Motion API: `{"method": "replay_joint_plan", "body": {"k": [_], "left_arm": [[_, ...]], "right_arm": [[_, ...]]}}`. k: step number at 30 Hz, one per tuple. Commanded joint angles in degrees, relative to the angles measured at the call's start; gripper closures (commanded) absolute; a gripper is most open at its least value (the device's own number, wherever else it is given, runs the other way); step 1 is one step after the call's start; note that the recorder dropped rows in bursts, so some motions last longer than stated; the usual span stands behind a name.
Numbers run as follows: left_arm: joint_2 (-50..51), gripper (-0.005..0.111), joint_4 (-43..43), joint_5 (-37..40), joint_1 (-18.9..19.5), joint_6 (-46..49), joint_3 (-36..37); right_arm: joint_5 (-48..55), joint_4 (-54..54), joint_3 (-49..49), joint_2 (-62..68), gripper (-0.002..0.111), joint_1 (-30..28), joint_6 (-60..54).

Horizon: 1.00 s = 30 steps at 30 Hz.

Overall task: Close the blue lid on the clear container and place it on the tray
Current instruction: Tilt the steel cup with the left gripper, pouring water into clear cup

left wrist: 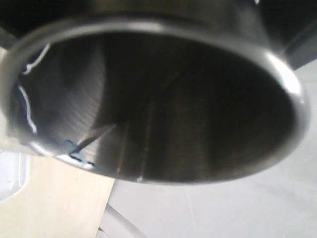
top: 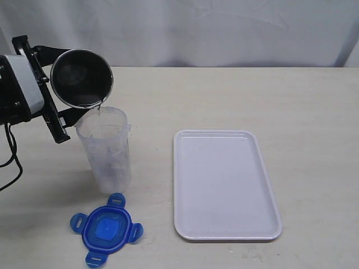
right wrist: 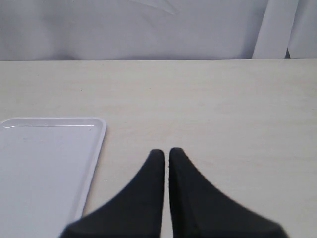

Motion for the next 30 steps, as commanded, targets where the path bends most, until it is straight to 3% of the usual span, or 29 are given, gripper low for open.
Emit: {"method": "replay_joint_plan", "body": {"k": [1, 30], "left_arm": [[-0.8, 0.107, -1.1, -2.6, 0.1, 0.8, -0.6], [-0.8, 0.107, -1.3, -2.6, 0.1, 3.0, -0.6]], "right_arm": [[-0.7, -0.4, 0.1, -0.2, 0.104, -0.1, -0.4], [-0.7, -0.4, 0.1, -0.2, 0.104, -0.1, -0.4]]}}
